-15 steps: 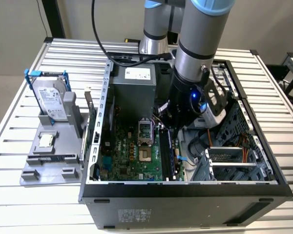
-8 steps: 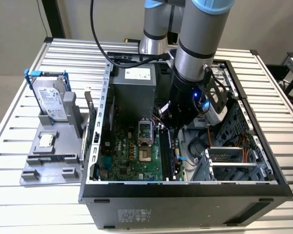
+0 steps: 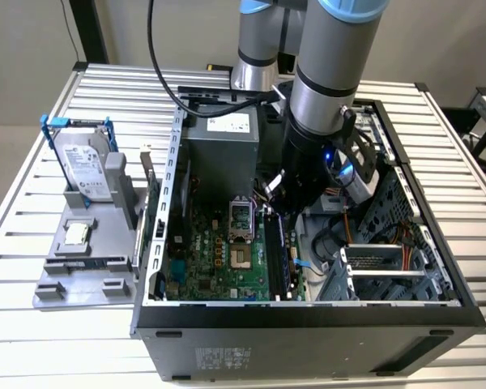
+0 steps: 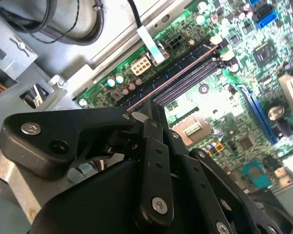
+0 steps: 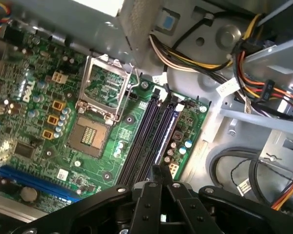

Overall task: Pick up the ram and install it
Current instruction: 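Press down the ram until it locks into place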

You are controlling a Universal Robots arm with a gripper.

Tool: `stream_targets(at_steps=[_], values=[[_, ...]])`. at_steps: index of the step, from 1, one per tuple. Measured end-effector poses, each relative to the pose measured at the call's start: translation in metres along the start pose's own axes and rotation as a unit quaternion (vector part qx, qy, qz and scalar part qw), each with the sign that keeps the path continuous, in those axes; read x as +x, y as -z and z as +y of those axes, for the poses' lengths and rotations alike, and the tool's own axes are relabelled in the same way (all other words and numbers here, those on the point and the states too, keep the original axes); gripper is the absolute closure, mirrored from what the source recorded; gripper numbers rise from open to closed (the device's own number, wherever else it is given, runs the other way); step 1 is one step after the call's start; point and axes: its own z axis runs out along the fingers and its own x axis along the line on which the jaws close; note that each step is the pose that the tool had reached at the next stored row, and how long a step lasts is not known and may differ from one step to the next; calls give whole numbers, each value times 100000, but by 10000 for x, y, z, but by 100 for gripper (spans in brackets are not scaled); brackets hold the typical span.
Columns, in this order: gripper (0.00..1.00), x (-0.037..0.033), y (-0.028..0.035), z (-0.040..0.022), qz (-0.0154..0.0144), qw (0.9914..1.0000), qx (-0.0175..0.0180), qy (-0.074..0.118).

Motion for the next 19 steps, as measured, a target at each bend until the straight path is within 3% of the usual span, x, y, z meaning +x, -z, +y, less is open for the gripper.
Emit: stream_targets(at_steps=[6,11,13,19], values=[[100,0,2,0,-105,99921,63,3969],[100,0,7,0,-200,99733,103,7305],[100,0,7,0,-211,99697,112,7773],[100,2,8,1,-209,99697,114,7774]])
